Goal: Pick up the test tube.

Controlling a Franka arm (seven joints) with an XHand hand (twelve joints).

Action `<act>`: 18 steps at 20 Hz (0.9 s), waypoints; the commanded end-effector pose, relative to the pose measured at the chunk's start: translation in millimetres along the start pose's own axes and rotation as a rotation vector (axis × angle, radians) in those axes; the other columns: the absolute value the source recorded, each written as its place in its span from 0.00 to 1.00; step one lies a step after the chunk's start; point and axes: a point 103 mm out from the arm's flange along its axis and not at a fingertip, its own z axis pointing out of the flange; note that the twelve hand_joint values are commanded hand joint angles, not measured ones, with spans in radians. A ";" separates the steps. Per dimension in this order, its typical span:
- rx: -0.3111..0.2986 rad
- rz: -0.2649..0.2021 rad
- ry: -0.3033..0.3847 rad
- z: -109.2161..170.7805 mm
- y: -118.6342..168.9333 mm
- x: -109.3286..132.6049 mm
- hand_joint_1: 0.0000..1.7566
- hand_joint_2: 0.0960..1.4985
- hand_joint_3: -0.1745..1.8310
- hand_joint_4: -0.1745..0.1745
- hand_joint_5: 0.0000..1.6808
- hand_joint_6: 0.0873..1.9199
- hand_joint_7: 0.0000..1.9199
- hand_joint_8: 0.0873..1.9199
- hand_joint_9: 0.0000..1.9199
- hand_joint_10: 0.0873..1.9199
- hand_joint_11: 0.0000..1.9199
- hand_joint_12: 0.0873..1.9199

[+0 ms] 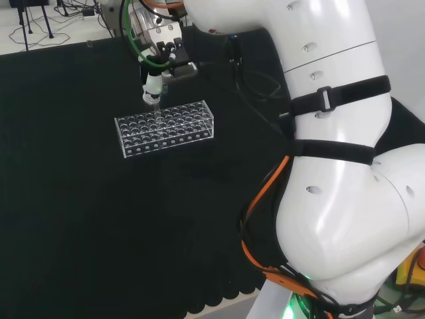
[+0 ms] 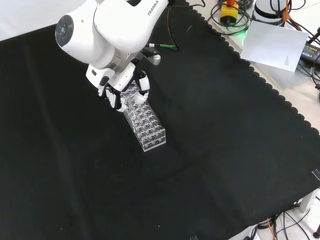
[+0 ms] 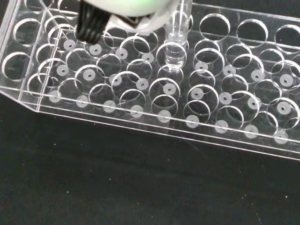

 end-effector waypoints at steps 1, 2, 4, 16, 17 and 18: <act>-0.005 -0.004 0.015 5.3 0.1 1.5 0.61 0.39 0.47 0.00 0.40 0.48 0.50 0.48 0.43 0.40 0.19 0.74; -0.007 0.000 0.012 5.2 0.1 1.1 0.61 0.39 0.47 0.00 0.41 0.47 0.51 0.48 0.43 0.40 0.20 0.74; -0.016 0.004 0.002 5.3 -0.5 -0.2 0.62 0.39 0.47 0.00 0.44 0.47 0.54 0.47 0.46 0.38 0.21 0.73; -0.180 0.027 -0.015 -6.5 -4.5 6.0 0.80 0.45 0.36 0.00 0.69 0.37 0.66 0.44 0.62 0.26 0.38 0.63; -0.188 0.025 -0.009 -8.1 -4.4 6.3 0.81 0.44 0.36 0.00 0.71 0.35 0.67 0.43 0.64 0.23 0.39 0.62; -0.191 0.024 -0.009 -9.6 -4.0 6.9 0.81 0.43 0.37 0.00 0.72 0.33 0.68 0.41 0.66 0.19 0.40 0.62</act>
